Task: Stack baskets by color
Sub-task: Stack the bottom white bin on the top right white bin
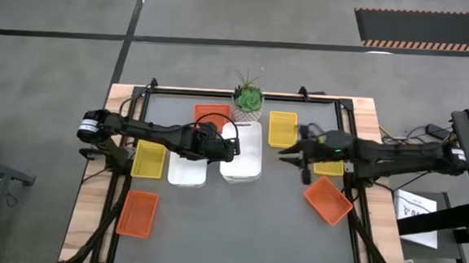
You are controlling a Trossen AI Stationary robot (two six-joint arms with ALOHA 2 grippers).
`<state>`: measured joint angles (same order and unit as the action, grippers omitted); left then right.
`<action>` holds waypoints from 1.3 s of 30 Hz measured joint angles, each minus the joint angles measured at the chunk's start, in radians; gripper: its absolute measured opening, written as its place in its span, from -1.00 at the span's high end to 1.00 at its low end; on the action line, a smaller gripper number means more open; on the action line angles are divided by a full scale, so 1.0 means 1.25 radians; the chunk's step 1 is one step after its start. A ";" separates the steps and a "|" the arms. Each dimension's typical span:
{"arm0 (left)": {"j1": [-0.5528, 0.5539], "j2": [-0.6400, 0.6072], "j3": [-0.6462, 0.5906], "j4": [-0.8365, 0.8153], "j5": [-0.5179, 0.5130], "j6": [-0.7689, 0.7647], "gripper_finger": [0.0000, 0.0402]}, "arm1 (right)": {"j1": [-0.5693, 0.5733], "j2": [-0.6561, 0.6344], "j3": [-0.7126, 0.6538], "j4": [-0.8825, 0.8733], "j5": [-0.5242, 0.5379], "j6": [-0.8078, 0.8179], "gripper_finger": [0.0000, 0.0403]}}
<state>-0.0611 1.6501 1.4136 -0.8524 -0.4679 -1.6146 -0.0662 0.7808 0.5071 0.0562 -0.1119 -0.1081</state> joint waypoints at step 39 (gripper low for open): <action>0.019 -0.079 0.000 0.027 -0.043 0.297 1.00 | 0.107 0.626 0.768 -0.607 0.090 -0.225 0.72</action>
<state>-0.0368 1.5519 1.4136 -0.8190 -0.5215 -1.2434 0.0670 1.5639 1.4670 -0.7030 0.0006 -0.3893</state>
